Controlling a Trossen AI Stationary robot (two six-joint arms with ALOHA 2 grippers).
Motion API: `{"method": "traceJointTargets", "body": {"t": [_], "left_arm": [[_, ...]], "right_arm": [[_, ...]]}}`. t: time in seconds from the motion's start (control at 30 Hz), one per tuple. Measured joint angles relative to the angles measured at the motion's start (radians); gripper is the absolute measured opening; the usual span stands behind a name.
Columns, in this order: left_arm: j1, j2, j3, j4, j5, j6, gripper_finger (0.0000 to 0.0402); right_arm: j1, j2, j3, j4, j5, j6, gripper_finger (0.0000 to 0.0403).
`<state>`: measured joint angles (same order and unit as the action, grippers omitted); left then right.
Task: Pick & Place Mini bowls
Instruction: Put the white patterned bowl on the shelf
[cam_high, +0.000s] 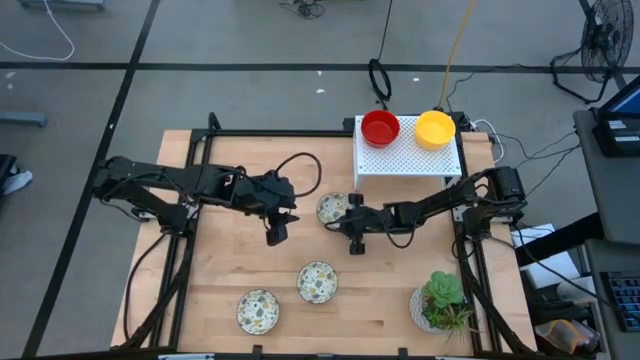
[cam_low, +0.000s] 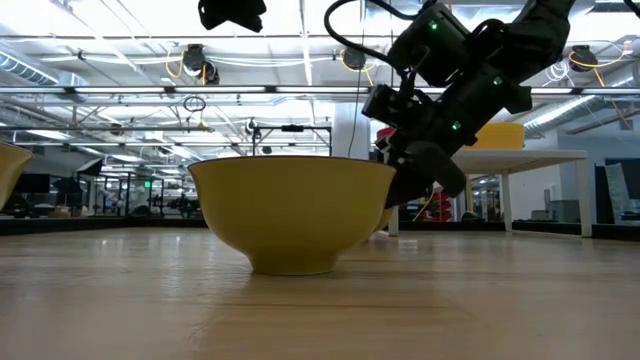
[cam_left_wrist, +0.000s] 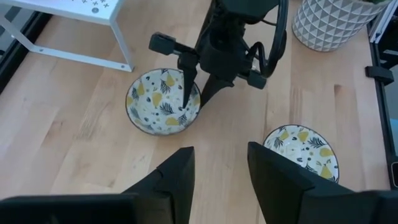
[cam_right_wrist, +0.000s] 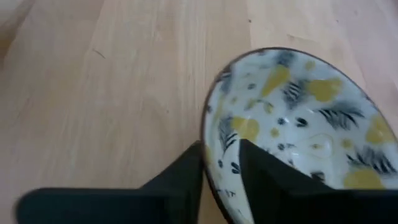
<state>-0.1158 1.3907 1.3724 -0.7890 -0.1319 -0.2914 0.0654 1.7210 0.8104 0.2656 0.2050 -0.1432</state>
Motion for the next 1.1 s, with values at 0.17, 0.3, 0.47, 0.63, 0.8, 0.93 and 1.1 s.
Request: {"method": "traceJointTargets", "body": {"t": [0.17, 0.3, 0.47, 0.63, 0.8, 0.93, 1.1], "left_arm": [[0.0, 0.0, 0.0, -0.002, 0.0, 0.0, 0.015], [0.0, 0.0, 0.0, -0.005, 0.0, 0.0, 0.015], [0.0, 0.0, 0.0, -0.029, 0.001, -0.001, 0.015], [0.0, 0.0, 0.0, -0.029, 0.001, -0.001, 0.015], [0.0, 0.0, 0.0, -0.029, 0.001, -0.001, 0.015], [0.0, 0.0, 0.0, -0.029, 0.001, -0.001, 0.015], [0.004, 0.0, 0.0, -0.027, 0.001, 0.0, 0.015]], "right_arm": [[0.0, 0.0, 0.0, -0.013, 0.004, -0.002, 0.0018], [0.004, -0.019, 0.0, -0.022, 0.004, 0.001, 0.001], [0.029, -0.139, -0.002, -0.062, 0.0, 0.003, 0.0005], [0.055, -0.356, -0.002, -0.138, 0.002, 0.0, 0.0004], [0.042, -0.577, 0.0, -0.275, 0.112, 0.062, 0.0004], [-0.01, -0.699, 0.005, -0.483, 0.238, 0.112, 0.0004], [-0.112, -0.737, 0.117, -0.826, 0.242, 0.264, 0.0004]]}}
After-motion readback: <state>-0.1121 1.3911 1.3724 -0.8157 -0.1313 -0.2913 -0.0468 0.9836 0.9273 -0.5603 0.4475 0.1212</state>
